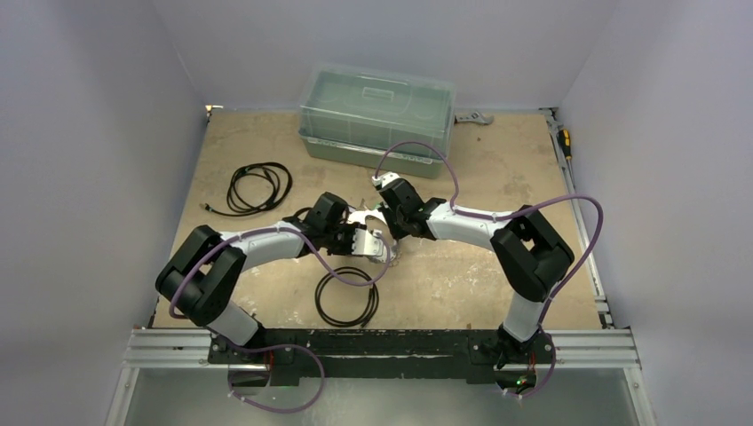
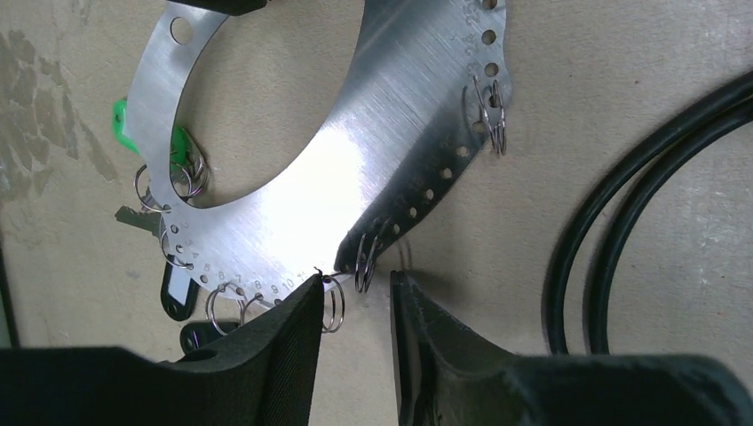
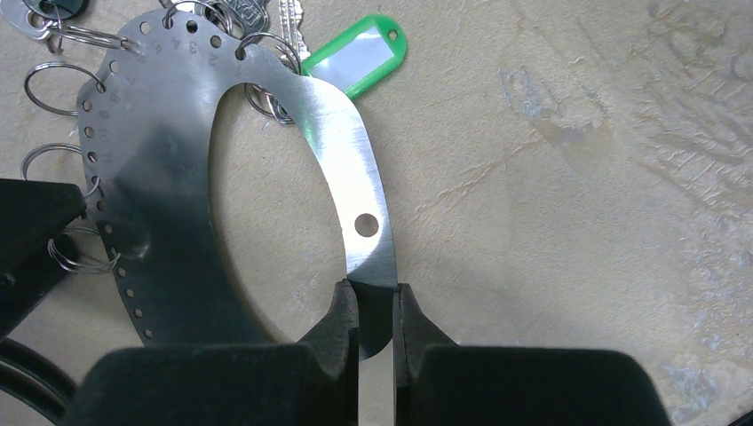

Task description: Put the keys on the keyring

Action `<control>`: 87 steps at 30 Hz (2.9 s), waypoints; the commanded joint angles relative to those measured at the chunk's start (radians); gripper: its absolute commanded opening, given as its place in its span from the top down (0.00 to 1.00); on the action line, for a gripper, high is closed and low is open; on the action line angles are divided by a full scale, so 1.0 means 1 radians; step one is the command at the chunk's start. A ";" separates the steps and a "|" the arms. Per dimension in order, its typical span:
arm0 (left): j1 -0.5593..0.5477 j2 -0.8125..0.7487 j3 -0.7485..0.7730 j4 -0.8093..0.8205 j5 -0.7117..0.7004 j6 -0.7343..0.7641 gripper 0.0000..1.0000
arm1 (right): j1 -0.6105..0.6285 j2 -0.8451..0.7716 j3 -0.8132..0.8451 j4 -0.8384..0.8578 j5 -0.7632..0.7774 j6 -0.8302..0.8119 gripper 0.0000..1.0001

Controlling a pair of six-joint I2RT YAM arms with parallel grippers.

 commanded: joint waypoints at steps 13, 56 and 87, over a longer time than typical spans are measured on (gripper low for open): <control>0.005 0.051 0.059 -0.002 0.053 0.022 0.82 | -0.005 0.003 0.016 0.005 0.001 0.000 1.00; -0.026 -0.692 -0.085 0.302 0.196 -0.345 1.00 | -0.022 -0.795 -0.365 0.420 0.058 0.077 0.49; -0.025 -0.937 -0.157 0.368 0.440 -0.552 1.00 | -0.019 -0.834 -0.349 0.671 -0.869 -0.087 0.53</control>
